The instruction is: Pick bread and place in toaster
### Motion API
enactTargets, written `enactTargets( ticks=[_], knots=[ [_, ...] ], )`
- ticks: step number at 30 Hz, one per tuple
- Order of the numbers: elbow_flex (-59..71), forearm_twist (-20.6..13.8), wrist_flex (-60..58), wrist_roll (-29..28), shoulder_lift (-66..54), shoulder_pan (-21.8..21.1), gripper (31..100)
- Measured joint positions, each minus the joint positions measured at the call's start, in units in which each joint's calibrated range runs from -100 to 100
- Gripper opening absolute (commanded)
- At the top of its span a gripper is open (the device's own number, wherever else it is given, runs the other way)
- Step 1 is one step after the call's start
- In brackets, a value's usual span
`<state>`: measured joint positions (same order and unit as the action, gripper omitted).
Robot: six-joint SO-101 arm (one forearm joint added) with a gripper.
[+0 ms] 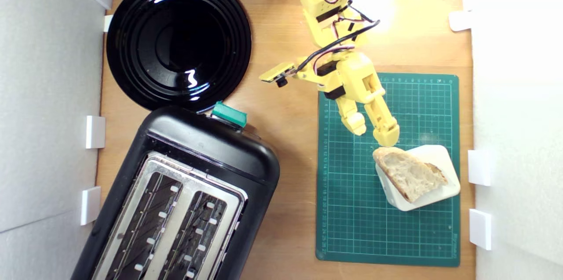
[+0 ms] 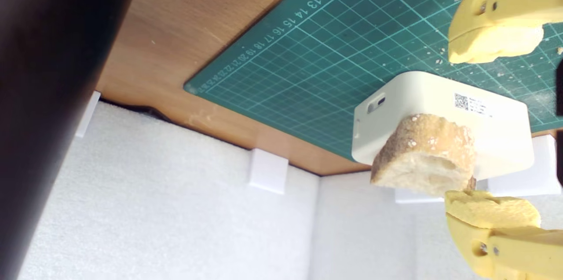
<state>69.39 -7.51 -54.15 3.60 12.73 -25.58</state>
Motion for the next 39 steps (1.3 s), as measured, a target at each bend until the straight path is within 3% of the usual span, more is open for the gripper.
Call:
enactTargets(
  ticks=[39],
  knots=[
    [-18.96,0.44,0.0,0.0,12.18,-2.47,92.6]
  ],
)
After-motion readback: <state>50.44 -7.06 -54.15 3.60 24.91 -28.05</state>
